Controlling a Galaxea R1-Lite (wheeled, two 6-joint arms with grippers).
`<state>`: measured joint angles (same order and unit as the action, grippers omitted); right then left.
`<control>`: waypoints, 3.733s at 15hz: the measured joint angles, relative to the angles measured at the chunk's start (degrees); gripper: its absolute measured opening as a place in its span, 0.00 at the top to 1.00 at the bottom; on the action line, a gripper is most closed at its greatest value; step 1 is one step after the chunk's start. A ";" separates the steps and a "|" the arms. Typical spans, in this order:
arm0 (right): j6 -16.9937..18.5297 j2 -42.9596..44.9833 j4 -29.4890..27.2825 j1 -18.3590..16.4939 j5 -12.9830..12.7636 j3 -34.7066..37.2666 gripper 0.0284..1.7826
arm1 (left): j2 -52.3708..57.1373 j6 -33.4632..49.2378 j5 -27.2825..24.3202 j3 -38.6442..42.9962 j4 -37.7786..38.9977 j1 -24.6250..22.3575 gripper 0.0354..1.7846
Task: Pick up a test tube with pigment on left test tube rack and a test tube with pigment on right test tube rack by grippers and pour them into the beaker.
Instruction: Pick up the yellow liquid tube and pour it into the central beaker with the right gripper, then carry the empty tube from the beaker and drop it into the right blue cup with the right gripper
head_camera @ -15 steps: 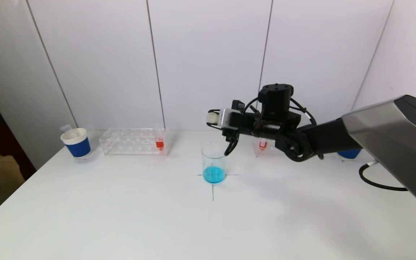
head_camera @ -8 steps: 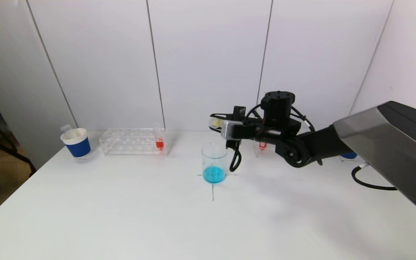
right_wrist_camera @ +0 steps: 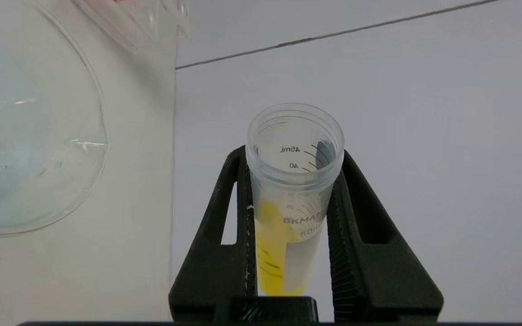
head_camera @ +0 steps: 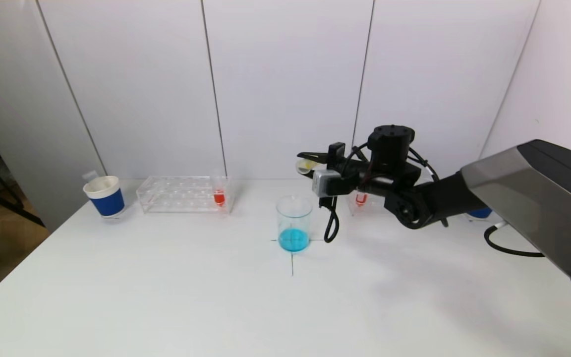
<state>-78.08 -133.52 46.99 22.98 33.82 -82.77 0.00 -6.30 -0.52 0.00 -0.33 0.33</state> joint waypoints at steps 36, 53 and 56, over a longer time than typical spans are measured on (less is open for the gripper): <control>-21.77 1.77 6.10 0.56 -0.30 4.30 0.73 | 0.00 0.00 0.00 0.00 -0.02 0.00 0.01; -18.44 2.10 7.13 1.02 -1.38 4.50 0.73 | 0.00 0.00 0.00 0.00 0.00 0.00 0.01; -9.74 2.16 9.73 1.08 -3.56 4.74 0.73 | 0.00 0.00 0.00 0.00 -0.02 0.02 0.01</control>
<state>-87.82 -131.37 56.72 24.06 30.26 -78.03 0.00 -6.30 -0.52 0.00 -0.35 0.35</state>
